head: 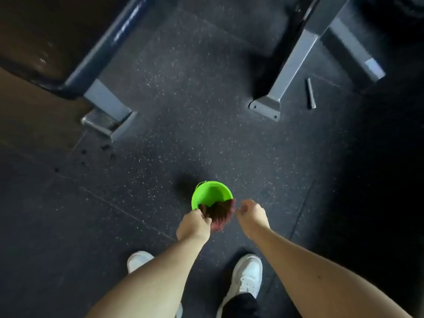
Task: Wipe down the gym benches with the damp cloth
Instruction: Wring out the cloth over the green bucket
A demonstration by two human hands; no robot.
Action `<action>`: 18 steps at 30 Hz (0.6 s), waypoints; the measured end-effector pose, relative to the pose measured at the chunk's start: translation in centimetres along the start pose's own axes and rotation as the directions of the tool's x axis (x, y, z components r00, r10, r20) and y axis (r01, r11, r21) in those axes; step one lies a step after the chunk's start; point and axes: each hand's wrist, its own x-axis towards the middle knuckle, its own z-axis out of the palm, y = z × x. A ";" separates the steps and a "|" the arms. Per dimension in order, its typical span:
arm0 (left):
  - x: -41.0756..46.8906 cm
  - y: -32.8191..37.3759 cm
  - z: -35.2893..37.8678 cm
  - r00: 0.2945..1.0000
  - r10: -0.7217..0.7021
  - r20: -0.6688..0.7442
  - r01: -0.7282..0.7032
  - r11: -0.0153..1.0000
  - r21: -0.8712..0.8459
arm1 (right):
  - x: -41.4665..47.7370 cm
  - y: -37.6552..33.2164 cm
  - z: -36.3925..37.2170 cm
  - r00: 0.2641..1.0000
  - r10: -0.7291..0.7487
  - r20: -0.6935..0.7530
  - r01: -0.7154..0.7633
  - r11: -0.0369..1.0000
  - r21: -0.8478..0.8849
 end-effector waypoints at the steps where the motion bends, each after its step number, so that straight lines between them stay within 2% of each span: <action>1: 1.5 -0.5 1.4 1.000 -0.002 0.013 0.002 1.000 -0.031 | 1.5 0.4 1.4 1.000 0.009 -0.002 -0.009 1.000 0.024; 6: 6.3 -1.6 6.2 0.997 -0.067 0.049 0.076 0.972 -0.223 | 6.3 2.1 6.6 0.994 0.104 0.017 -0.105 0.993 0.048; 9: 7.4 -2.0 7.7 0.993 -0.113 0.029 0.117 0.951 -0.286 | 7.3 2.9 8.0 0.991 0.136 -0.014 -0.137 0.990 -0.040; 12: 8.3 -2.7 8.9 0.984 -0.170 0.046 0.176 0.950 -0.259 | 7.2 2.7 8.1 0.991 0.129 -0.042 -0.135 0.962 -0.235; 14: 8.3 -2.4 8.6 0.987 -0.160 0.019 0.160 0.959 -0.234 | 7.0 2.5 7.8 0.991 0.133 -0.035 -0.137 0.944 -0.301; 18: 7.4 -0.9 7.5 0.992 -0.127 -0.017 0.119 0.959 -0.257 | 7.4 2.9 7.4 0.985 0.174 -0.018 -0.173 0.957 -0.232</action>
